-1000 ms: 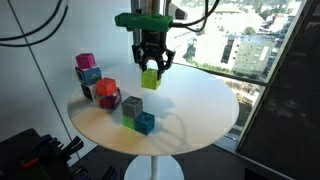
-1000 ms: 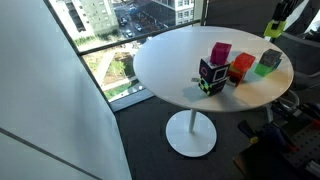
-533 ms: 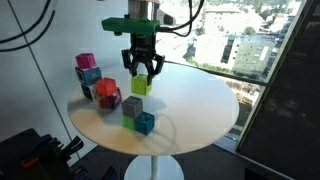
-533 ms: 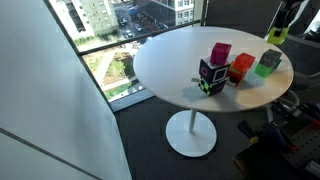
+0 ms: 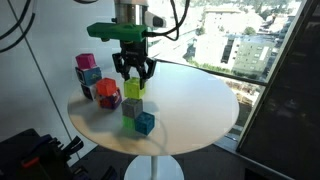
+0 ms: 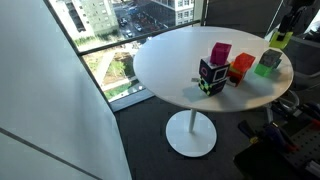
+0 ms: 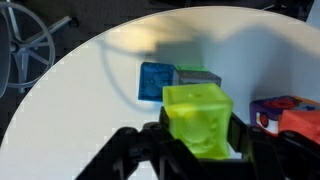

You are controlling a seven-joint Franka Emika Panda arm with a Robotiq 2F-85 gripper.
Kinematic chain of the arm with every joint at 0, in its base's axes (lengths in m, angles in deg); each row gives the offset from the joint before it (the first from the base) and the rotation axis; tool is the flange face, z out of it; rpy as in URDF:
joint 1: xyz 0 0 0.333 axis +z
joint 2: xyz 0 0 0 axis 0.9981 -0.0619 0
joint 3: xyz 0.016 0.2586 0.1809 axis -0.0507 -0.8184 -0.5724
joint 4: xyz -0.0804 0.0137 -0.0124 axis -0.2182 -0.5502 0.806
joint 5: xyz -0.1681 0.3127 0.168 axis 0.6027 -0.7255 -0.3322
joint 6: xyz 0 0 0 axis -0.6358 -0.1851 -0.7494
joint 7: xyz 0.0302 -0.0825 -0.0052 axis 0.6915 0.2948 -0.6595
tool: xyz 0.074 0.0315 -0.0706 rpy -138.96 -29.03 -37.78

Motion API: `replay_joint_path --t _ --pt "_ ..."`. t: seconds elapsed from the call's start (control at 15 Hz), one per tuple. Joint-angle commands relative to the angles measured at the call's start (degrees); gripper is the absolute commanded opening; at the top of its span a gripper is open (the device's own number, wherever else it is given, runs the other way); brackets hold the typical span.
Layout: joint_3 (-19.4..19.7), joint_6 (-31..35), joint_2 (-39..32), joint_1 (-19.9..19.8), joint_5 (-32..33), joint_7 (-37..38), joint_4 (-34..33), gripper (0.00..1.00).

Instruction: Put the yellow block on the grey block

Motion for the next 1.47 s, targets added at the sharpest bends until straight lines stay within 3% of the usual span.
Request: replay_joint_path --t 0.0,0.53,1.4 --pt "0.32 3.38 3.54 0.73 1.39 2.19 3.91 0.29" --pt "0.17 7.61 3.29 1.25 1.06 3.01 5.92 0.29" --pt "0.14 8.04 2.82 1.68 1.6 4.11 6.28 0.29"
